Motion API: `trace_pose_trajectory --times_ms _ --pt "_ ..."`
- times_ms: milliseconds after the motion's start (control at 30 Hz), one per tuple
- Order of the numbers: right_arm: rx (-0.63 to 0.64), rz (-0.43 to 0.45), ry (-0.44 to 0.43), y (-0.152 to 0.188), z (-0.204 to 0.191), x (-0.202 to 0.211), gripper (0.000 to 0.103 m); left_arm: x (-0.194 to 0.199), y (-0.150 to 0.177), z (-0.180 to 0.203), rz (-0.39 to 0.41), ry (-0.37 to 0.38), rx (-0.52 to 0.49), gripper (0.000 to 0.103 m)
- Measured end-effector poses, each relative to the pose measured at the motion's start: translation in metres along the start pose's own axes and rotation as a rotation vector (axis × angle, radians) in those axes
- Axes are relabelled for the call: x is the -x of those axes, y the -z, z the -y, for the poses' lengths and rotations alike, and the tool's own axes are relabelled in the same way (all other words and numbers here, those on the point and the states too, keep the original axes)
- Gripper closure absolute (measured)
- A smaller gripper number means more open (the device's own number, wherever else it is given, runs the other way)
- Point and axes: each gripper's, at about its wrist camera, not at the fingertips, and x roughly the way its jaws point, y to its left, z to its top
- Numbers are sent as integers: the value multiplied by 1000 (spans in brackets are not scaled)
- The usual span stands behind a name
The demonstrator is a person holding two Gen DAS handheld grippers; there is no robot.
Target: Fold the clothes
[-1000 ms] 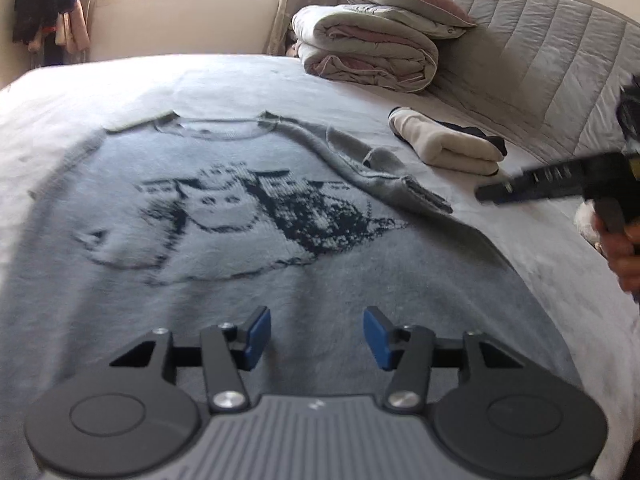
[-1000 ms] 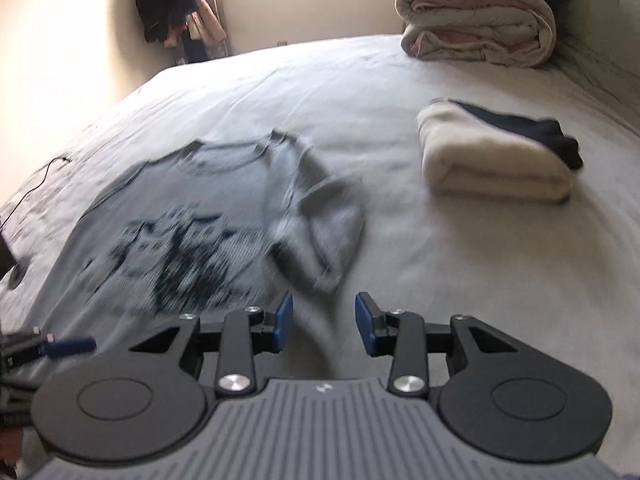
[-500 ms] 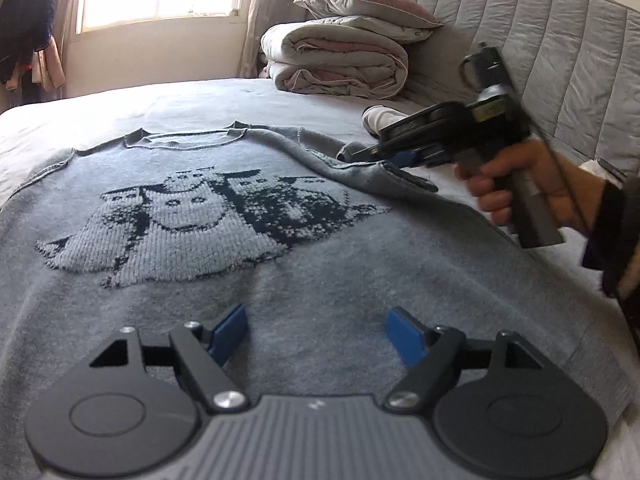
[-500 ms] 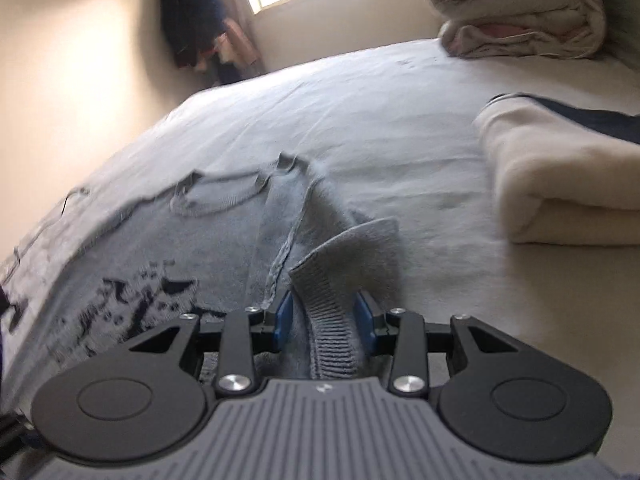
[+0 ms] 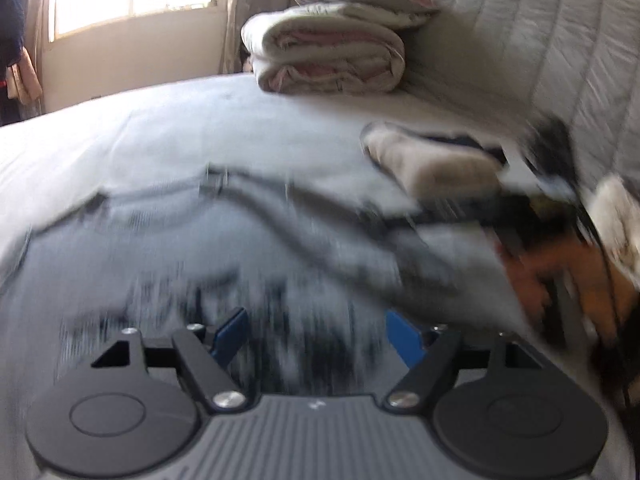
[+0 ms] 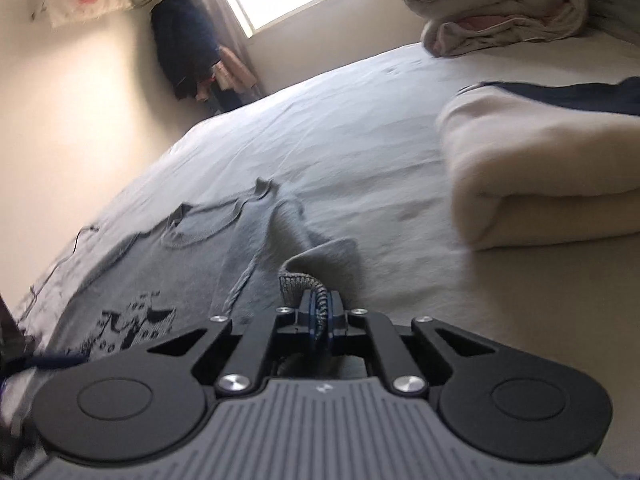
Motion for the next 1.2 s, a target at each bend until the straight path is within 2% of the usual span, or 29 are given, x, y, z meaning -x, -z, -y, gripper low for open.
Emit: trace_pose_trajectory --times_ms 100,233,300,367,433,533,600,833,900,933,967,1000,1100,1200 --pt "-42 23 26 -7 13 13 98 -32 -36 -7 -5 -26 24 31" --pt "-82 60 35 -15 28 31 98 -78 -77 -23 -44 -74 72 44" --pt "-84 78 30 -19 33 39 98 -95 -95 -35 -61 -92 116 49" --pt "-76 90 19 -21 36 47 98 -113 -112 -46 -78 -109 162 59" --pt "-62 91 15 -22 37 51 98 -131 -128 -61 -129 -91 246 66" --pt "-38 78 14 -21 37 51 98 -157 -143 -71 -200 -61 359 67" --pt "-21 60 16 -20 36 48 98 -172 -146 -70 -249 -64 391 67" --pt "6 35 -19 -16 33 43 98 -222 -159 -59 -393 -186 396 68" --pt "9 37 -38 -16 31 44 98 -228 -162 -55 -409 -225 363 74" --pt "8 39 -43 -16 31 44 98 -231 -164 -53 -416 -244 347 89" --pt "9 39 -41 -17 31 44 98 -230 -164 -53 -411 -260 345 99" --pt "12 43 -34 -17 31 45 98 -229 -164 -53 -403 -274 345 99" --pt "26 73 -18 -17 29 52 98 -212 -159 -60 -311 -219 420 100" --pt "45 131 1 -21 25 63 98 -195 -143 -74 -154 -116 547 100"
